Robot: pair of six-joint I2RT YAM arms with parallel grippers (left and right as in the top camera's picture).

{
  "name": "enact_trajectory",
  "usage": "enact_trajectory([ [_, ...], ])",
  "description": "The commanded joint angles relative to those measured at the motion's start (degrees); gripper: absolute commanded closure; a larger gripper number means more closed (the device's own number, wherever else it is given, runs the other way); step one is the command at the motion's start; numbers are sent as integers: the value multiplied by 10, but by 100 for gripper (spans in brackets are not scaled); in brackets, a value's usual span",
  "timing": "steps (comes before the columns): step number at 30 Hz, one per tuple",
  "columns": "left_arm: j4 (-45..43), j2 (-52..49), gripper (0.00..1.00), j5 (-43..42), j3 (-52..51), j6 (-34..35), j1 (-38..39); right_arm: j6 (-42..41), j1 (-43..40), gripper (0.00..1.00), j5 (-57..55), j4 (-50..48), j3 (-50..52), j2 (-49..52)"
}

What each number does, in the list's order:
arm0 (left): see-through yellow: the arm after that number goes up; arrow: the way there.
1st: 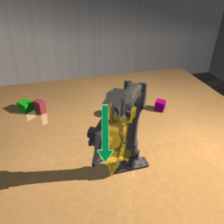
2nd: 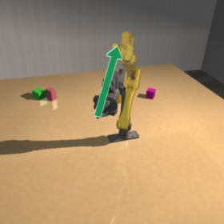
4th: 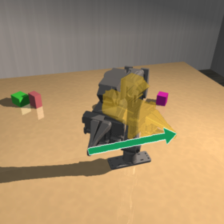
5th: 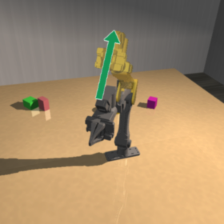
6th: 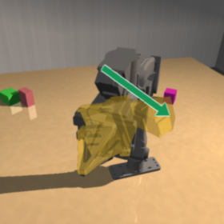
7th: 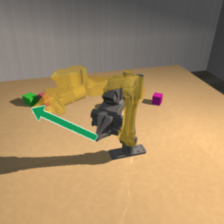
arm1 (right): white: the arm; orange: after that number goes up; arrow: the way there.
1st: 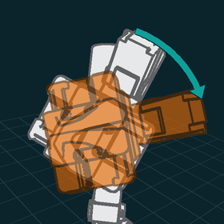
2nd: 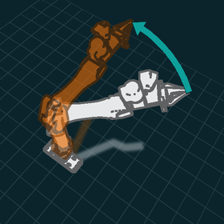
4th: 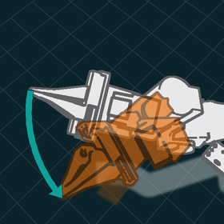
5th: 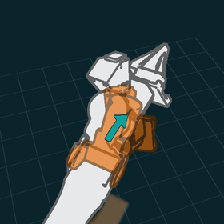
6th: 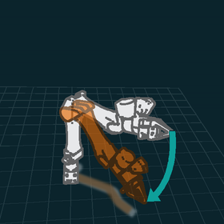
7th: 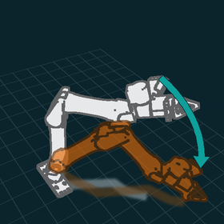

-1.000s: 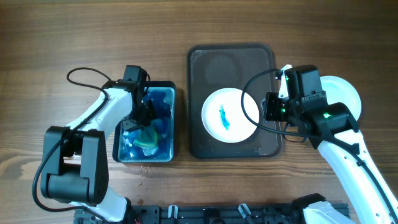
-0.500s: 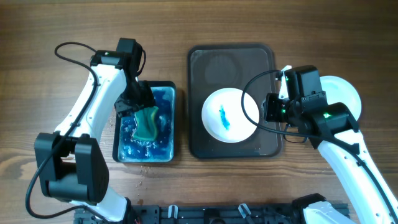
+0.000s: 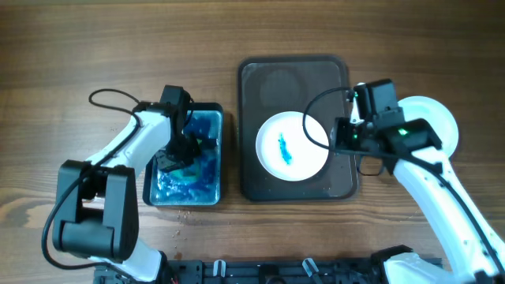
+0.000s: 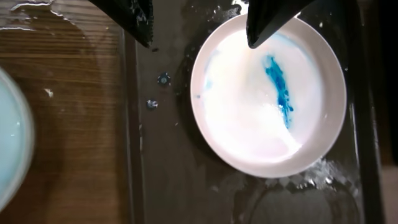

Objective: Clean dirty plates on tray and stack at the side
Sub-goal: 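Dip and grasp the sponge in the basin with the left gripper, then lift the sponge with the left gripper and move it to the plate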

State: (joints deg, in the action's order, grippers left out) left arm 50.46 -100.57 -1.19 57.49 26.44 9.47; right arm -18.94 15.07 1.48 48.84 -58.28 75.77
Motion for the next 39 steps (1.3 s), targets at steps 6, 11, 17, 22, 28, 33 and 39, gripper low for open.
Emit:
enact_trajectory([
  [6,68,8,96,2,47,-6,0,42,-22,57,38,-24,-5,98],
  [11,154,33,96,2,153,-34,0,110,-70,56,137,-55,-5,158],
  [17,235,57,96,2,275,-38,1,183,-83,57,240,-63,-4,234],
  [22,243,71,96,-73,317,-37,1,117,-74,72,178,-98,5,290],
  [28,208,68,96,-136,316,-33,30,44,-74,96,109,-111,5,302],
  [33,130,59,96,-136,294,15,104,23,-74,96,92,-106,5,302],
  [39,-14,5,96,-136,241,105,216,24,-74,96,92,-98,5,302],
])
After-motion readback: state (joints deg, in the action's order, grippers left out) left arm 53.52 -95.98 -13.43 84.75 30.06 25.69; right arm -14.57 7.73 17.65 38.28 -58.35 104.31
